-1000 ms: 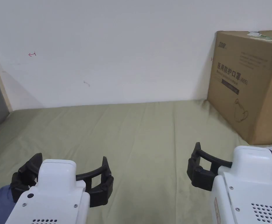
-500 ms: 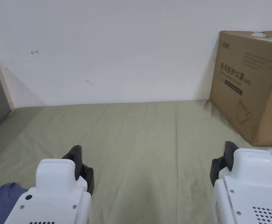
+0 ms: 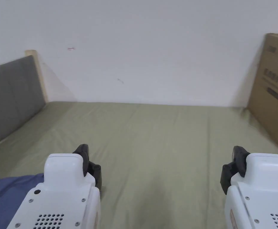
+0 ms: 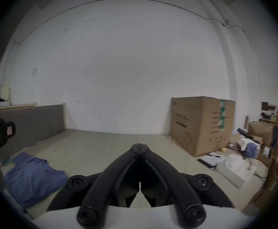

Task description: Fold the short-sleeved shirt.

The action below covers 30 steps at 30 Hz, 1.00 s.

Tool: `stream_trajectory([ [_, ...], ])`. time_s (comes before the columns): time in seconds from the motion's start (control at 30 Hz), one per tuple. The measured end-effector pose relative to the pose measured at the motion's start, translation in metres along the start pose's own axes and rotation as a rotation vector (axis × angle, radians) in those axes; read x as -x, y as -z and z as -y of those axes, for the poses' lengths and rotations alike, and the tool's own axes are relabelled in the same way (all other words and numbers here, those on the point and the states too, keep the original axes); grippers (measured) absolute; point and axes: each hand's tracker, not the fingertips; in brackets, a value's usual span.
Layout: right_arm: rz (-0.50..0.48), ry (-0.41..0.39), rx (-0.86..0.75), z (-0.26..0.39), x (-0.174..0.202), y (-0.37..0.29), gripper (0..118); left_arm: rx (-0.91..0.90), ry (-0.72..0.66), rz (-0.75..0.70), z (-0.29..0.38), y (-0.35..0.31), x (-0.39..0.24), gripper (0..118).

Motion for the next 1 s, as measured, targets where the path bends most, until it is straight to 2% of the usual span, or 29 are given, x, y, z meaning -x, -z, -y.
stream_trajectory([
  [0.13, -0.180, 0.044, 0.016, -0.003, 0.046, 0.013, 0, 0.011, 0.006, -0.152, -0.004, -0.015, 0.046, 0],
  [0.3, -0.413, 0.035, 0.048, 0.001, 0.118, 0.017, 0, 0.035, 0.002, -0.328, -0.005, -0.042, 0.101, 0],
  [0.47, -0.568, -0.016, 0.090, 0.008, 0.173, 0.009, 0, 0.095, 0.014, -0.432, 0.004, -0.054, 0.134, 0],
  [0.7, -0.649, -0.050, 0.164, 0.030, 0.207, 0.004, 0, 0.245, -0.085, -0.408, 0.042, -0.024, 0.161, 0],
  [0.9, -0.636, -0.071, 0.240, 0.049, 0.207, 0.014, 0, 0.570, -0.244, -0.310, 0.113, 0.071, 0.197, 0],
  [1.0, -0.628, -0.057, 0.289, 0.057, 0.203, 0.019, 0, 0.720, -0.215, -0.292, 0.154, 0.117, 0.204, 0],
])
